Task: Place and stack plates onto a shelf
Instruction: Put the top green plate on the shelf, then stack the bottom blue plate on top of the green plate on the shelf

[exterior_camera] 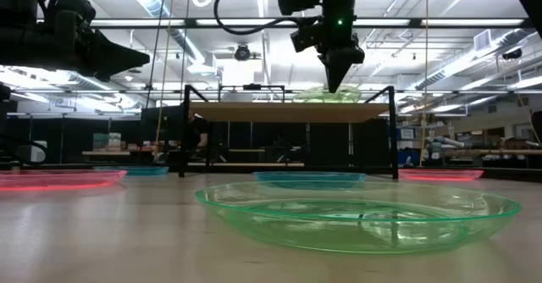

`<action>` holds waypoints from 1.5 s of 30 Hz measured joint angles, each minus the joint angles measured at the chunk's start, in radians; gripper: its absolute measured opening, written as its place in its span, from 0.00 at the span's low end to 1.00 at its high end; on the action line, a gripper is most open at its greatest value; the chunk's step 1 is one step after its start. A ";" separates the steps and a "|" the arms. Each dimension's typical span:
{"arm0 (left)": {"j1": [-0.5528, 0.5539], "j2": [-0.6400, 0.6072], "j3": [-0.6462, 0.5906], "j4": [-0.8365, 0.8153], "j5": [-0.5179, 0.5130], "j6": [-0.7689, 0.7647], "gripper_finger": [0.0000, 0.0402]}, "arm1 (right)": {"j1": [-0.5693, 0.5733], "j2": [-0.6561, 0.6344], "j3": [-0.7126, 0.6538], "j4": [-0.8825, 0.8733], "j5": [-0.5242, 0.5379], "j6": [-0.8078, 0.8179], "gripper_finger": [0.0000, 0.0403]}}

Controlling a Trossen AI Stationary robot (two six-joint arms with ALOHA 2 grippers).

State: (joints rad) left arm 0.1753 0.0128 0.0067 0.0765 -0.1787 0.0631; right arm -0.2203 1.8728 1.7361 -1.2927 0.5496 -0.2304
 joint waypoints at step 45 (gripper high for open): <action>-0.049 0.455 0.187 0.145 0.150 0.028 0.01 | 0.301 -0.625 -0.939 1.165 -0.053 0.219 0.02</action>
State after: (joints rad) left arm 0.1261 0.4678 0.1939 0.2211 -0.0292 0.0911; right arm 0.0806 1.2481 0.7976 -0.1279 0.4968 -0.0115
